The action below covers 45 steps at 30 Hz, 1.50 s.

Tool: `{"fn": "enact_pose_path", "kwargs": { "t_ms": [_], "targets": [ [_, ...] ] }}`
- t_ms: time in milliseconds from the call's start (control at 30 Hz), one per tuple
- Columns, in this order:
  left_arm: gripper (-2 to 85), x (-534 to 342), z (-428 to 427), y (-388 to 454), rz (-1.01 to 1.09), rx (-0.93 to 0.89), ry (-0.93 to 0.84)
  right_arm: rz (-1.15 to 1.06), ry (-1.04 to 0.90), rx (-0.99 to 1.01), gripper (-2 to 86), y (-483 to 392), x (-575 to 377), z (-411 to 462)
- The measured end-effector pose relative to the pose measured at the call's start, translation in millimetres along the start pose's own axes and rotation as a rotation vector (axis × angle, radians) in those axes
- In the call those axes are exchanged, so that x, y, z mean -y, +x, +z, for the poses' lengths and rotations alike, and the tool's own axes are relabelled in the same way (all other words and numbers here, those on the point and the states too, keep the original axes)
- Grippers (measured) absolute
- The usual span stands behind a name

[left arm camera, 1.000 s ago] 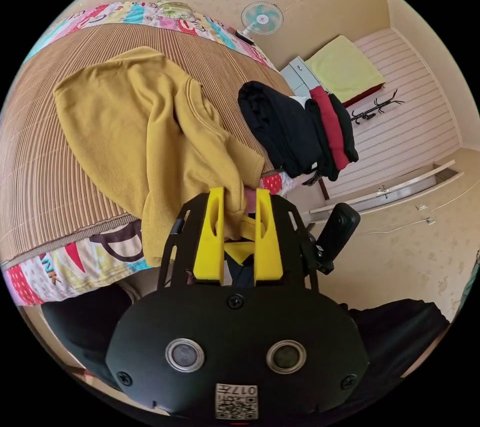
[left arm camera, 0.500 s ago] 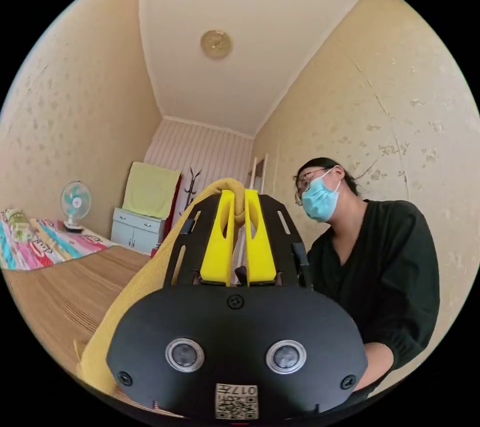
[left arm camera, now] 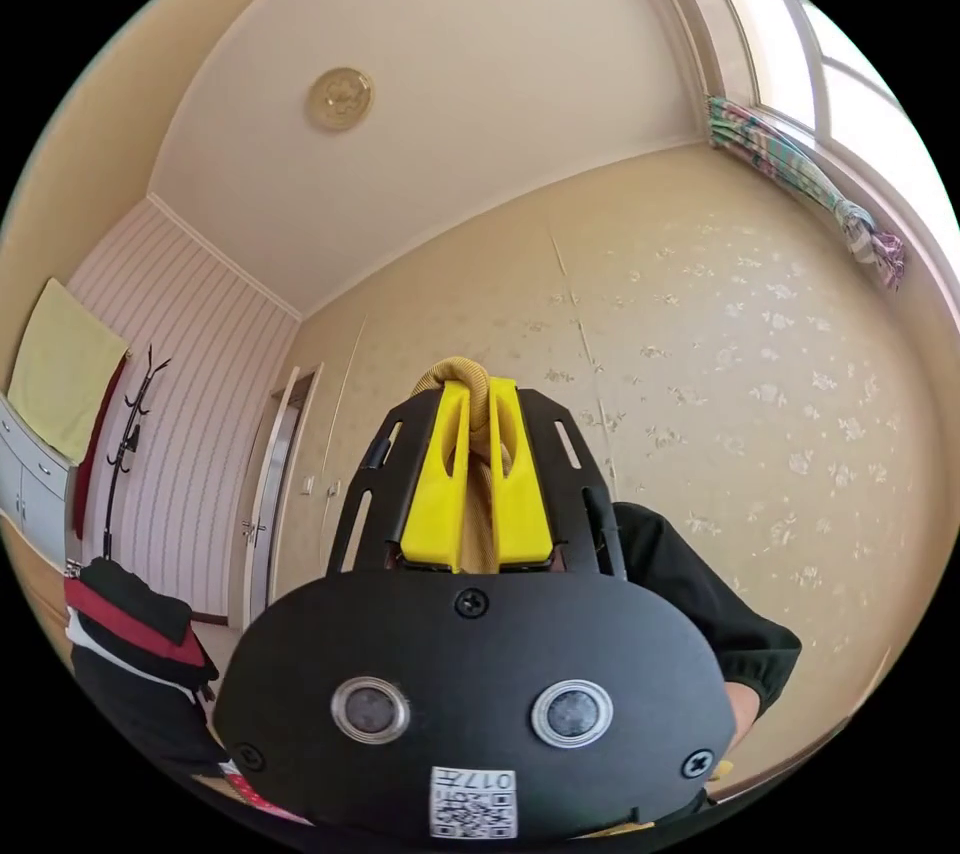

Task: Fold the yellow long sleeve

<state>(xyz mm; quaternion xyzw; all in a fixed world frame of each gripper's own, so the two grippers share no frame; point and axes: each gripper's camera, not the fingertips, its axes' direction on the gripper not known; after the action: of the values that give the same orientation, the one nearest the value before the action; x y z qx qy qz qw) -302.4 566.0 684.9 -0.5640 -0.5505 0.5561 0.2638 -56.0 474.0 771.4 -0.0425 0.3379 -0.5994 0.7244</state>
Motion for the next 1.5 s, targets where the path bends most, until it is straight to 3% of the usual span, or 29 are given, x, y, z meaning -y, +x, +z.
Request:
{"fn": "enact_pose_path", "kwargs": {
  "t_ms": [133,533,733,900,1100,1233,1333,1500],
  "targets": [
    [3.4,2.2,40.0,-5.0,-0.062,0.029,-0.057,-0.107,-0.038,0.020,8.4,-17.1,-0.6,22.7],
    [3.5,18.6,112.0,-3.1,-0.041,0.402,-0.215,-0.281,0.011,0.060,10.1,-74.3,-26.3,49.1],
    [3.5,15.4,135.3,-26.6,-0.060,0.426,-0.213,-0.327,0.009,-0.032,11.2,-121.9,-53.6,75.7],
    [3.6,16.9,137.1,-41.0,-0.090,0.424,-0.161,-0.264,0.082,0.089,12.3,-115.1,-66.5,67.7],
    [3.6,21.3,137.5,-43.4,-0.097,0.468,-0.127,-0.298,-0.124,-0.030,8.3,-105.9,-74.6,123.0],
    [3.8,34.1,134.7,-20.3,-0.083,0.519,-0.105,-0.413,-0.116,-0.379,4.2,-116.2,-40.0,127.5],
    [3.8,50.4,127.1,22.8,-0.035,0.609,-0.077,-0.413,0.019,-0.541,3.7,-123.5,12.8,115.1],
    [3.8,67.0,122.1,106.6,0.032,0.916,-0.136,-0.343,0.323,-0.506,3.4,-151.5,85.9,79.9]
  ]
}}
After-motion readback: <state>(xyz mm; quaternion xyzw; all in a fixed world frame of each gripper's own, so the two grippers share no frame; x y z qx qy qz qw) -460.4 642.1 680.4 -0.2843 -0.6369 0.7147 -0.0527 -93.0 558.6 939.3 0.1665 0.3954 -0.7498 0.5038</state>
